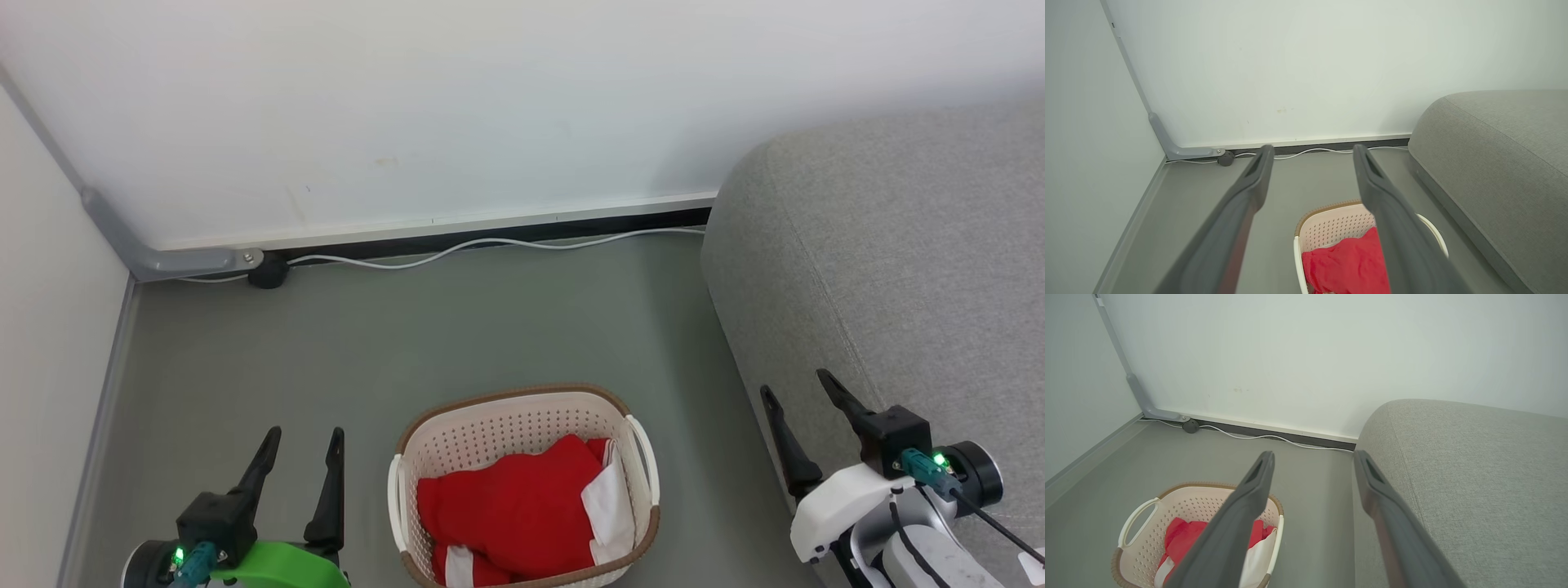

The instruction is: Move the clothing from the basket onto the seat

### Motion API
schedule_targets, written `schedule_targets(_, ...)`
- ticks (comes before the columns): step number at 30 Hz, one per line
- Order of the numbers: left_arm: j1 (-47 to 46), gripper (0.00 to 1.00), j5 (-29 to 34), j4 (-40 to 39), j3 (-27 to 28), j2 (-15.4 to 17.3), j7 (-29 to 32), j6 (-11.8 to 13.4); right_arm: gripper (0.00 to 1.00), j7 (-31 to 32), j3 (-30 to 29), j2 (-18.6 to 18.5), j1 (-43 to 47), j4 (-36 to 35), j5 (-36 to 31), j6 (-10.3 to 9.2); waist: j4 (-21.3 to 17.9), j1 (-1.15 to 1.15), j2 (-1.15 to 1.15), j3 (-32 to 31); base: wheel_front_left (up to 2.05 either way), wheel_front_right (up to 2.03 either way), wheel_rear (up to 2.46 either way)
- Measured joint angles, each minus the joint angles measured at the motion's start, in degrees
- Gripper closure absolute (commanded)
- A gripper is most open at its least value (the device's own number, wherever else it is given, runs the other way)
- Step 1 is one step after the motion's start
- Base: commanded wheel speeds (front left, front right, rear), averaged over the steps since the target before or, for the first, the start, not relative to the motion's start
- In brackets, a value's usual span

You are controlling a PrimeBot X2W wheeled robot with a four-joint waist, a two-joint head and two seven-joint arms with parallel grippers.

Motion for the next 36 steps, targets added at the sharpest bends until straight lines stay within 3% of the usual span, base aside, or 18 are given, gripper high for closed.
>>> schedule_targets(14,0.0,0.0,0.0,-0.7,1.0,-0.3,0.0,-0.5,0.0,0.0,-0.7,0.0,-0.4,-2.3,-0.5,0.0,-0.1,0.0,0.0,3.3,0.0,0.0,0.0)
schedule_targets(36,-11.7,0.0,0.4,-1.5,-1.0,-0.7,0.4,-1.8,0.0,-0.1,-5.0,0.0,-9.1,-6.6,-3.1,-0.01,-0.1,0.0,0.0,19.7,0.0,0.0,0.0)
